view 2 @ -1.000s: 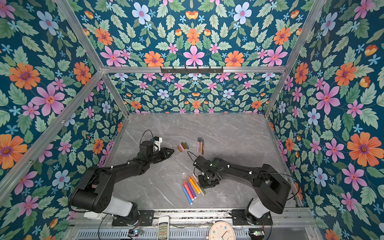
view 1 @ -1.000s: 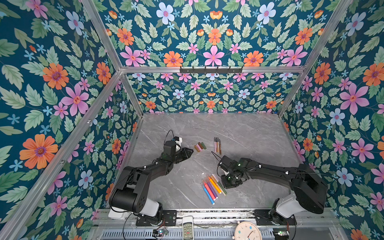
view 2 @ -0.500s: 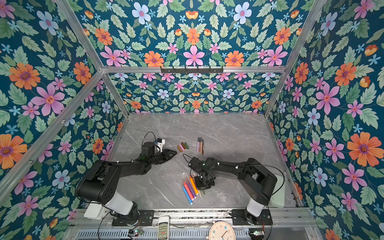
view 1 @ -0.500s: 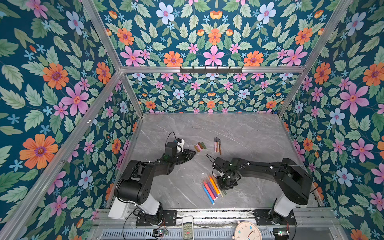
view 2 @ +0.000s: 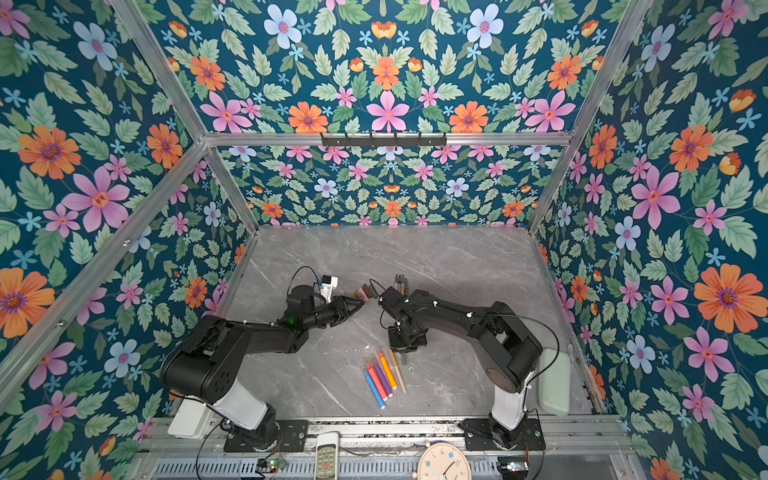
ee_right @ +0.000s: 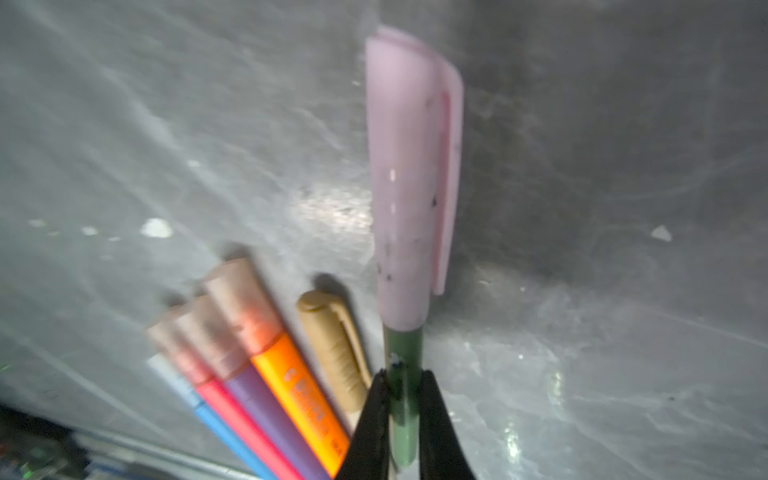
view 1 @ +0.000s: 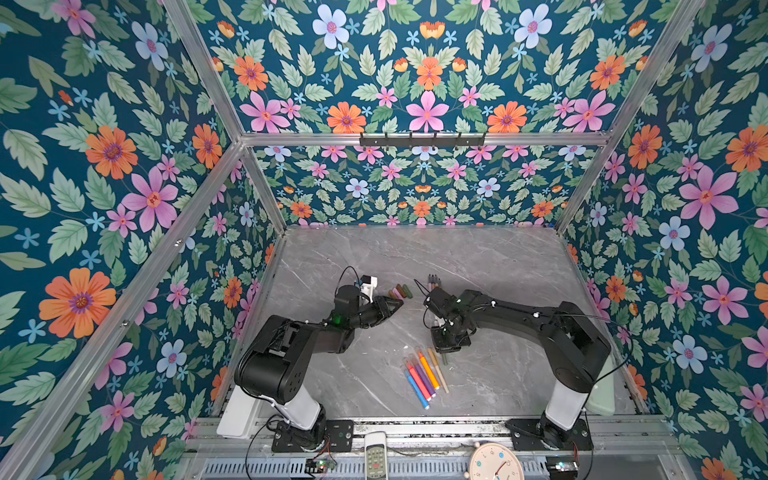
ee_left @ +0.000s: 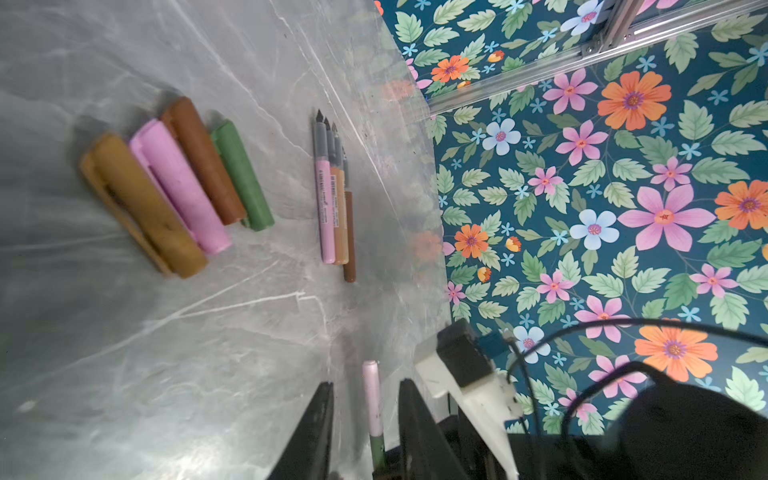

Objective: Open the pen caps
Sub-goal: 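Lift the green pen to the left gripper while it grips the lilac cap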

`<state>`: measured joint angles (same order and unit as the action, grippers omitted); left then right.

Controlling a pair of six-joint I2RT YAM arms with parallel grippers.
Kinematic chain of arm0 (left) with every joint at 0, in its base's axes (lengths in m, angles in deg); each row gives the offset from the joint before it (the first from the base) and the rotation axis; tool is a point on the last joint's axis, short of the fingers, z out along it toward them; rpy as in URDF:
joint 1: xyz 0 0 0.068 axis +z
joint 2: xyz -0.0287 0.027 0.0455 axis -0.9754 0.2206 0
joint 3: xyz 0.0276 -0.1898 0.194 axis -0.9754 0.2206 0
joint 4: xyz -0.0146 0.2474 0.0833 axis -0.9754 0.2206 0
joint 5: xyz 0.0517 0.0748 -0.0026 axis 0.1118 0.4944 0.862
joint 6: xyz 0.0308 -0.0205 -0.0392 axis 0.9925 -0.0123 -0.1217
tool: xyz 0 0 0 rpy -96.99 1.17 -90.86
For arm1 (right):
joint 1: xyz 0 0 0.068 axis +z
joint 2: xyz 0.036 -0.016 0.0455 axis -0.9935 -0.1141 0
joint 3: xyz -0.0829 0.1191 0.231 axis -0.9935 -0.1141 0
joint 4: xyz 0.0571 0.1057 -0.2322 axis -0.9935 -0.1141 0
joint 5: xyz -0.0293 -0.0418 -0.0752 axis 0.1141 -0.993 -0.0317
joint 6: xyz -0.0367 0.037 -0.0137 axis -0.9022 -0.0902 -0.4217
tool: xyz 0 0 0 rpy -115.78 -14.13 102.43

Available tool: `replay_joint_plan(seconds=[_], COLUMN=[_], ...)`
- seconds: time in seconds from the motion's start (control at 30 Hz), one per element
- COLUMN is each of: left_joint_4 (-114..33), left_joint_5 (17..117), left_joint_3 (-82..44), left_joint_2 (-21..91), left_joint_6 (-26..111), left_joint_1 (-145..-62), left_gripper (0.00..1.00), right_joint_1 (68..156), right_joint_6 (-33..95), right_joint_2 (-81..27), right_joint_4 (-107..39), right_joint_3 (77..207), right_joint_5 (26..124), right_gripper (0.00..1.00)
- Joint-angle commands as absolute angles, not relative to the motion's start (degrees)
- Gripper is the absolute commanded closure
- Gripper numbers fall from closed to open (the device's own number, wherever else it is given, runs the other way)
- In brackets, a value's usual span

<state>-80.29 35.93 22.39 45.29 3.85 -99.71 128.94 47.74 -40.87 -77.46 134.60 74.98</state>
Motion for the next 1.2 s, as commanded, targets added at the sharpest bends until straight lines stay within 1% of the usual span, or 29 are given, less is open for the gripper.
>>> replay_joint_plan(seconds=[0.0, 0.3, 0.53, 0.7, 0.73, 0.97, 1.17], left_joint_4=[-73.59, -70.39, -70.64, -75.12, -75.53, -74.29, -74.41], left_joint_5=[38.88, 40.61, 41.2, 41.14, 41.19, 41.72, 40.91], left_joint_3=[20.58, 16.37, 16.2, 16.45, 16.39, 15.43, 14.56], left_joint_2=[44.25, 44.54, 44.76, 45.44, 45.38, 44.1, 45.42], left_joint_6=[6.1, 5.45, 4.16, 1.39, 1.04, 1.0, 0.67], left_joint_1=[-101.84, -107.5, -110.05, -111.6, -111.75, -111.97, -112.48], left_gripper=[0.68, 0.67, 0.67, 0.67, 0.67, 0.67, 0.67], right_joint_1=[127.97, 127.57, 127.39, 126.85, 126.68, 125.56, 125.57], right_joint_6=[44.58, 45.99, 46.32, 46.26, 46.34, 47.95, 46.51], right_joint_2=[-38.72, -32.16, -32.61, -33.43, -35.45, -35.52, -35.27], right_joint_4=[-77.25, -73.57, -72.73, -73.84, -73.93, -76.41, -73.13], right_joint_3=[135.39, 134.87, 135.82, 136.88, 136.89, 137.05, 137.31], right_joint_5=[78.1, 84.08, 85.23, 85.04, 85.0, 79.09, 84.38], right_gripper=[0.9, 0.9, 0.9, 0.9, 0.9, 0.9, 0.9])
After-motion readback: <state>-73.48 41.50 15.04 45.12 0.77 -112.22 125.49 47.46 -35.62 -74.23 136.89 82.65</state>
